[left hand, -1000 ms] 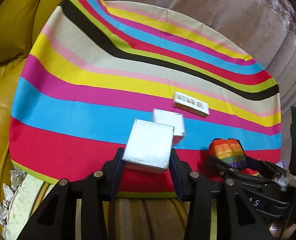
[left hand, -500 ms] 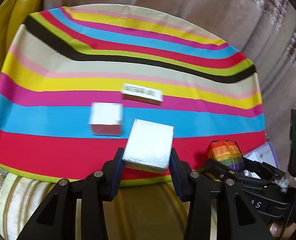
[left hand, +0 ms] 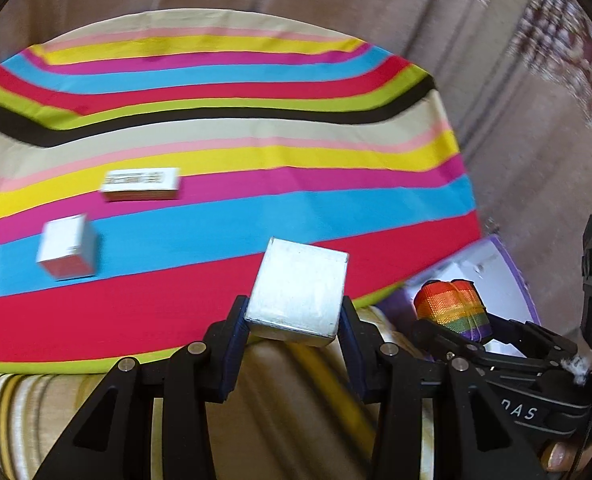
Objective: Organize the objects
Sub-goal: 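Carry the white cube and rainbow strap into the storage box and release both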
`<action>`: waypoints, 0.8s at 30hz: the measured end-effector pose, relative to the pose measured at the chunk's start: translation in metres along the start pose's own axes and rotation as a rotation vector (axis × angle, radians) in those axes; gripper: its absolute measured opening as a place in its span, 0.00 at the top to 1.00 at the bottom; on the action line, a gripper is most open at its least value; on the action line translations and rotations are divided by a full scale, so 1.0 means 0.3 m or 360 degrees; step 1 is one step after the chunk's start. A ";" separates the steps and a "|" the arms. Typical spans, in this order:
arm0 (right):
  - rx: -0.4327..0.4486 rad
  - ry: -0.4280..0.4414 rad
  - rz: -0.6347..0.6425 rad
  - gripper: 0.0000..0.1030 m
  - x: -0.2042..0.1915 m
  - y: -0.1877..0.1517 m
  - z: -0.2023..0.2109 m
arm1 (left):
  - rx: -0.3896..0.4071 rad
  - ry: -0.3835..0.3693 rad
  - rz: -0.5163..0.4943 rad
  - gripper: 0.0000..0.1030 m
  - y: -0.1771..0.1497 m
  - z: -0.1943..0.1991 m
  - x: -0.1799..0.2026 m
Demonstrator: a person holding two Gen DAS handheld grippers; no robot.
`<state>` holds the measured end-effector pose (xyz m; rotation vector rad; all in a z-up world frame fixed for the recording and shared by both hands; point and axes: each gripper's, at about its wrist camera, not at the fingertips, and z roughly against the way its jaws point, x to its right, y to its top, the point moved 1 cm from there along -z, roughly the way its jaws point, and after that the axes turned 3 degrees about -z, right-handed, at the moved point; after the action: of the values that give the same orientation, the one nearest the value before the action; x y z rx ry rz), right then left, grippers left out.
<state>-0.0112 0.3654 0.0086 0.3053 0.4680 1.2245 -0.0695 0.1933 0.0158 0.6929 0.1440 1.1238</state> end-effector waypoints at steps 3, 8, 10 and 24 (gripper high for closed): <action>0.0018 -0.0054 -0.0065 0.18 0.087 -0.014 0.031 | -0.0018 -0.0044 -0.0074 0.57 0.003 -0.024 0.077; 0.0006 -0.0178 -0.0192 0.18 0.256 -0.053 0.063 | -0.0045 -0.0130 -0.0188 0.57 0.001 -0.056 0.194; -0.0002 -0.0233 -0.0256 0.18 0.324 -0.071 0.069 | -0.0057 -0.0157 -0.0237 0.57 0.000 -0.067 0.242; -0.0023 -0.0449 -0.0519 0.18 0.598 -0.132 0.111 | -0.0209 -0.0353 -0.0500 0.56 -0.049 -0.130 0.461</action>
<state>0.0853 0.5236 -0.0131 0.3672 0.2517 0.8506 -0.0133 0.3262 0.0085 0.6472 -0.0108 0.7436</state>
